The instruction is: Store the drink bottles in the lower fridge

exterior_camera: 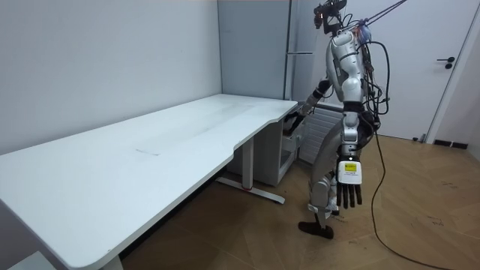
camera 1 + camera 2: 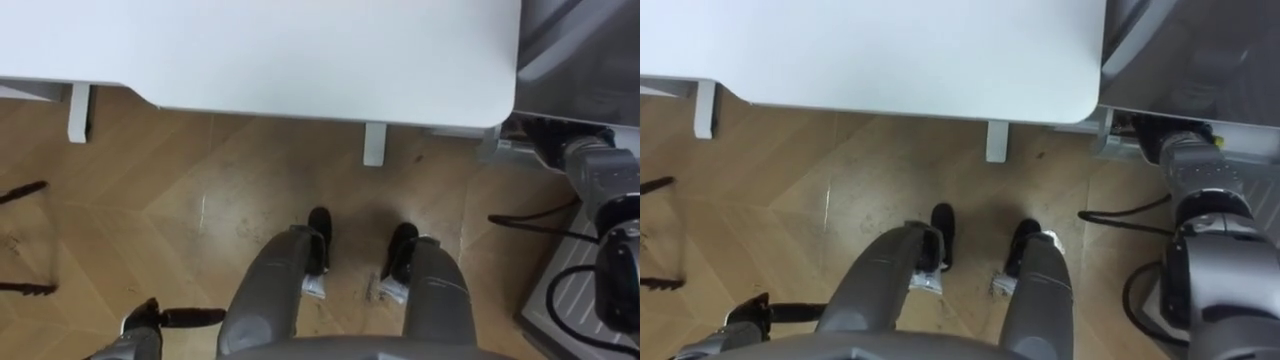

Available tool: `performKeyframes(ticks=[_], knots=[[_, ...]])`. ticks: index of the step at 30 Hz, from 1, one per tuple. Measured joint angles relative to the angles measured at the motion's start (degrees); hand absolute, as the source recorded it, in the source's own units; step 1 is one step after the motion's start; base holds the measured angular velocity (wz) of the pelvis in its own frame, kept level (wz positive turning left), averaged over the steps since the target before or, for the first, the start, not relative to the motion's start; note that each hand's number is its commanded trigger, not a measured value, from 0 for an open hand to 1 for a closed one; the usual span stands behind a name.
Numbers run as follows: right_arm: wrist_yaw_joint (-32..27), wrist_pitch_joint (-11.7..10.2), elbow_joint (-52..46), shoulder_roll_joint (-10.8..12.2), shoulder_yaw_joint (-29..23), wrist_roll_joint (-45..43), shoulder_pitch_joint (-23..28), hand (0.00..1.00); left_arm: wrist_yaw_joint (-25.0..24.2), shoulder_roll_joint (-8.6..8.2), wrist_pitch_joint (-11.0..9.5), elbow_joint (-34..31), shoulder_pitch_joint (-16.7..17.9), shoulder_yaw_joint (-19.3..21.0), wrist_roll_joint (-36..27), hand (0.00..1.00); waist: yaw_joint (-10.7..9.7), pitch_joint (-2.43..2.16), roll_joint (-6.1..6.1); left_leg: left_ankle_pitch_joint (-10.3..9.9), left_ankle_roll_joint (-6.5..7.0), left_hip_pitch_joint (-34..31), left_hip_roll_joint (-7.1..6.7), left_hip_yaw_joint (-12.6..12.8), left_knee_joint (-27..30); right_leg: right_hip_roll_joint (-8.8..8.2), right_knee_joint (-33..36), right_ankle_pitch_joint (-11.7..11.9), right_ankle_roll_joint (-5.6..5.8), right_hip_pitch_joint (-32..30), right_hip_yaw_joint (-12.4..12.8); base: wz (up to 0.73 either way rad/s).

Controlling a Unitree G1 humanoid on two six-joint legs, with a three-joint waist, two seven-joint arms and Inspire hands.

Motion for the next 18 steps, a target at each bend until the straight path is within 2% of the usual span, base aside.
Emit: performKeyframes(ticks=[6,10,12,13,15,18], knots=[[4.94,-0.69,0.04,0.35,-0.22,0.59,4.53,0.00,-0.68,0.15,-0.27,0.05,-0.02,0.41,-0.83,0.00,-0.58,-0.10,-0.16,-0.32,-0.37,4.42,0.37,-0.19,-1.40,0.65,-2.69,0.19,-0.15,4.93,-1.11,-0.02],[8.57,-0.72,0.04,2.82,-0.19,0.41,11.33,0.00,-2.74,0.37,-0.47,0.45,0.30,1.93,-0.24,0.00,-0.78,-0.37,-0.55,-0.61,-0.87,10.14,0.99,-0.62,-4.14,2.01,-6.78,0.59,-0.07,11.38,-1.27,-0.03],[10.10,-0.76,0.11,4.09,-0.12,0.33,13.81,0.00,-3.27,0.37,-1.10,0.53,0.47,2.18,-0.29,0.00,-0.88,-0.86,-0.82,-0.70,-1.07,12.21,1.24,-0.69,-5.16,2.49,-8.63,0.95,-0.08,13.78,-1.62,-0.03],[11.08,-0.70,0.32,4.76,-0.09,0.31,15.22,0.00,-3.90,0.35,-1.31,0.61,0.52,2.40,-0.29,0.00,-0.96,-1.43,-1.01,-0.71,-1.09,13.49,1.25,-0.70,-5.96,2.50,-9.66,1.09,-0.06,15.20,-2.34,0.00],[12.35,-0.63,0.35,5.35,-0.11,-0.02,17.28,0.00,-4.54,0.30,-1.81,0.63,0.82,3.21,-0.52,0.00,-1.32,-1.74,-1.06,-0.71,-1.09,16.09,1.19,-0.69,-7.49,2.73,-11.58,1.42,0.20,17.96,-2.50,0.00],[14.86,-0.68,0.06,6.88,-0.22,-0.04,21.36,0.00,-5.25,0.38,-2.89,0.65,3.17,4.65,-0.92,0.00,-2.05,-2.27,-1.01,-0.68,-1.12,21.49,1.08,-0.27,-10.98,3.45,-15.43,1.90,0.86,23.29,-1.65,-0.10]])
